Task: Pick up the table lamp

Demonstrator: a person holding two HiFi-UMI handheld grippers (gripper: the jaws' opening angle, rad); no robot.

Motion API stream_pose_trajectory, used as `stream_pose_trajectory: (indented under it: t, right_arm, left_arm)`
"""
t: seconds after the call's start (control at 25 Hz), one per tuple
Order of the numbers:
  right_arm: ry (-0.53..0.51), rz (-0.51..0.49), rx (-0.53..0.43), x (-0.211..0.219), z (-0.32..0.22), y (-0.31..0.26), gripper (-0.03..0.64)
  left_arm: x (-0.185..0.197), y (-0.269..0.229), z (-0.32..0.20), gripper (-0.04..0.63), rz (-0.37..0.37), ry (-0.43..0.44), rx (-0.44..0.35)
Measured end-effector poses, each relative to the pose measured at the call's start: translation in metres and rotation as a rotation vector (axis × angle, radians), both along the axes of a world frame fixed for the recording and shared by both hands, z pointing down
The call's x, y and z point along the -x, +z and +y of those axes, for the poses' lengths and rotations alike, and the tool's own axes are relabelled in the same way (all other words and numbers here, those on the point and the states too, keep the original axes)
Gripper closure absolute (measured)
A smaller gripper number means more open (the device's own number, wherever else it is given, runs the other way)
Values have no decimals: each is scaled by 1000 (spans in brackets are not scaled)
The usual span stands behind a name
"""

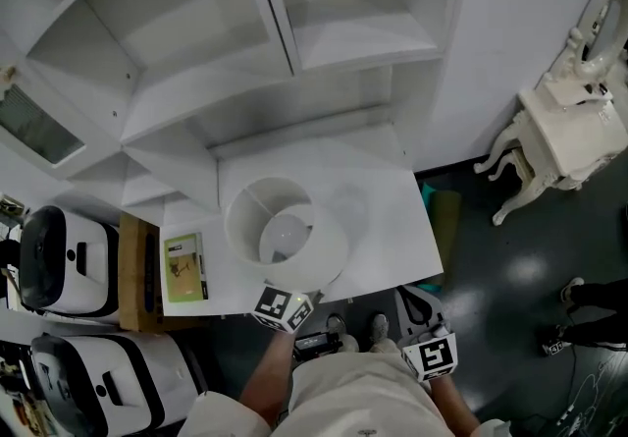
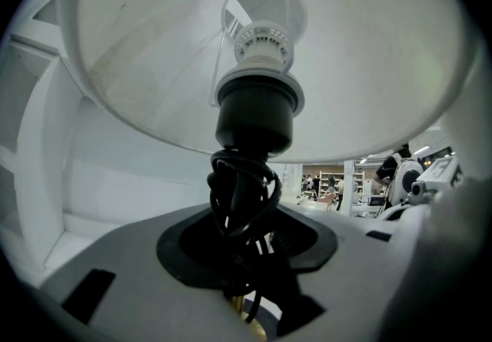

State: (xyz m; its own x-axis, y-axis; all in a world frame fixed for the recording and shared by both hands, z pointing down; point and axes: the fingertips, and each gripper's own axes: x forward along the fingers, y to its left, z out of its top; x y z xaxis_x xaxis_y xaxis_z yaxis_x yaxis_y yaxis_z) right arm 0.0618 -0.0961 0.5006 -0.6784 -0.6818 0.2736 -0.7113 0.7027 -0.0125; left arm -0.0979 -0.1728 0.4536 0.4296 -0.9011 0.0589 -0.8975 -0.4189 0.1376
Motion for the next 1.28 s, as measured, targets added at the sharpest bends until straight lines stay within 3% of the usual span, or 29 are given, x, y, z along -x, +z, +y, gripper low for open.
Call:
stream_pose_trajectory:
  t: [0.48, 1.0, 1.28]
  right_arm:
    - [-94, -15, -56, 25, -4, -23, 604]
    - [-167, -37, -53, 45, 17, -29, 604]
    - [-266, -27, -6, 45, 38, -12, 604]
  left_arm:
    - [6, -20, 46, 408, 15, -42, -10]
    - [9, -26, 98, 407, 24, -92, -1]
    - [22, -15, 141, 408, 58, -249, 18]
